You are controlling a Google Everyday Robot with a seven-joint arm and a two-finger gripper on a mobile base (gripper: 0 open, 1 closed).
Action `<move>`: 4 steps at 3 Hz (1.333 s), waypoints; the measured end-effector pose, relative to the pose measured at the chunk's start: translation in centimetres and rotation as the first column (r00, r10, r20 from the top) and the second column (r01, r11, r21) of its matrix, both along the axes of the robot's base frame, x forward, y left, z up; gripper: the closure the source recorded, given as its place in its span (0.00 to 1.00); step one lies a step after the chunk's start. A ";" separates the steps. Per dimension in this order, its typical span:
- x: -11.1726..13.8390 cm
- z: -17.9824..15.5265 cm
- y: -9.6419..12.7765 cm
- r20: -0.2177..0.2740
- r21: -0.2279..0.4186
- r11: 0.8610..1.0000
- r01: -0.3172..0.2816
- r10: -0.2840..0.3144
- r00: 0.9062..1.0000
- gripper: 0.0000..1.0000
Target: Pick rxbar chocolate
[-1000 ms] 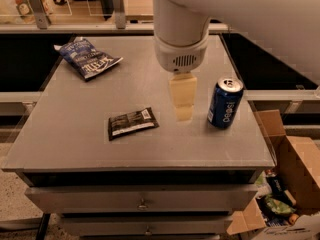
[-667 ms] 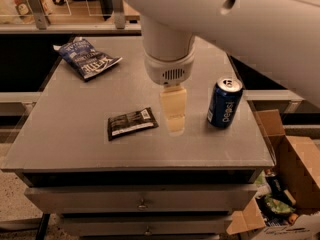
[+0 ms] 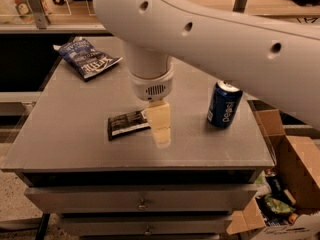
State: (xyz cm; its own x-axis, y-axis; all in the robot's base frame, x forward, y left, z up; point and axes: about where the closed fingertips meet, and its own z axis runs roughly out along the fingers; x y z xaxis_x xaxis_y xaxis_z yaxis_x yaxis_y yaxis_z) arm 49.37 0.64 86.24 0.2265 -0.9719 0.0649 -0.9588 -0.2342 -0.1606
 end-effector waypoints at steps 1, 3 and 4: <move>0.5 -2.0 1.1 -0.060 0.007 1.000 -0.012 0.012 0.998 0.00; 1.5 -3.9 2.5 -0.136 0.039 0.999 -0.020 0.025 0.990 0.18; 1.5 -3.7 3.1 -0.161 0.075 0.997 -0.031 0.042 0.986 0.29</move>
Offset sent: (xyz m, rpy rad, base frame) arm 0.0178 0.0278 -0.0501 0.0301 0.1837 0.0261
